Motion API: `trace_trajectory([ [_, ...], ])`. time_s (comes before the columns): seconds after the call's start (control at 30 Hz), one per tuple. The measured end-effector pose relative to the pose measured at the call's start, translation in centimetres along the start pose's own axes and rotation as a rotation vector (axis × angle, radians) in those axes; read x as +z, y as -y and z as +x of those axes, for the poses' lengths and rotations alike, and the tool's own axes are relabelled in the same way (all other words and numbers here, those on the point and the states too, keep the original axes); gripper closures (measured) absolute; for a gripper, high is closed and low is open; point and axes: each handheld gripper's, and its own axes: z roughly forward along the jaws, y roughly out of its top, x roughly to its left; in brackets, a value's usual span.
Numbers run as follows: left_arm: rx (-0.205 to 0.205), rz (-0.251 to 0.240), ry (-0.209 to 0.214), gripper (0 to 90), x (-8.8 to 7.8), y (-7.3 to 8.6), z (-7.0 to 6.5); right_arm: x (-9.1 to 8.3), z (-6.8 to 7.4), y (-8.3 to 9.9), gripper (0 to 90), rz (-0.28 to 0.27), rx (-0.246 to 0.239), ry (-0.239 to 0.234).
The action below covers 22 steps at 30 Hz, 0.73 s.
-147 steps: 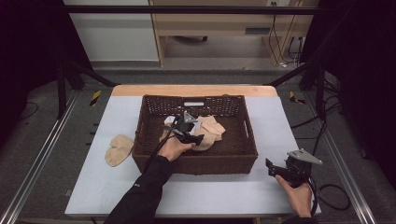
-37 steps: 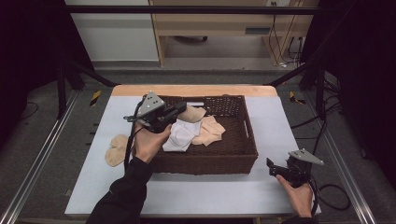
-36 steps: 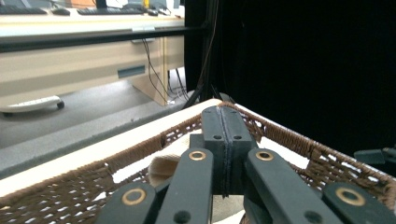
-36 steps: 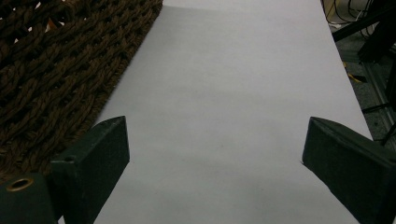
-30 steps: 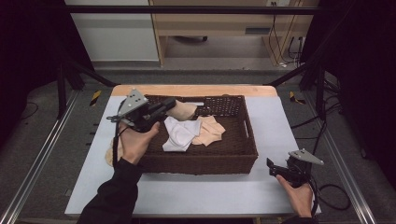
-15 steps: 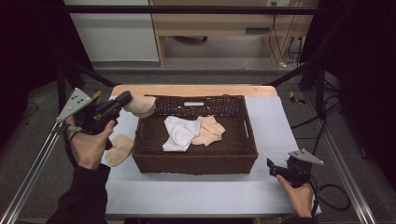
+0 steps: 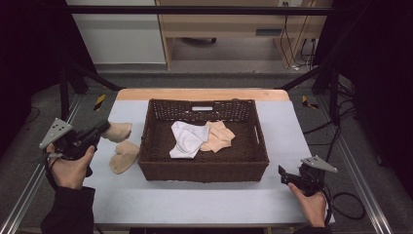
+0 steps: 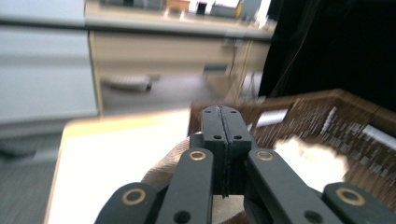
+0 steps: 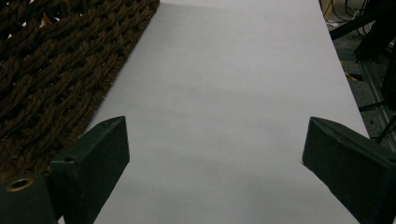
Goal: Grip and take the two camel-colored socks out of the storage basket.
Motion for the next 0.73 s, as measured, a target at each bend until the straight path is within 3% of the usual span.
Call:
trace_trajectory([
  [0.2, 0.030, 0.185, -0.032, 89.2, 2.0, 4.2, 0.6, -0.1, 0.1, 0.0, 7.6, -0.002, 0.006, -0.007],
  [0.4, 0.044, 0.311, -0.047, 86.6, 2.8, 7.3, 0.9, -0.1, 0.1, 0.0, 7.6, 0.002, -0.002, -0.009],
  [0.5, 0.022, 0.335, -0.061, 68.3, 2.8, 8.4, 1.0, -0.2, 0.1, 0.0, 7.4, -0.001, -0.001, -0.010],
  [0.63, 0.013, 0.332, -0.070, 41.6, 2.0, 9.4, 1.0, -0.2, 0.1, 0.0, 7.3, -0.001, 0.001, -0.009],
  [0.73, 0.004, 0.318, -0.077, 29.8, 0.9, 9.7, 0.8, -0.2, 0.0, 0.0, 7.1, -0.002, 0.001, -0.009],
])
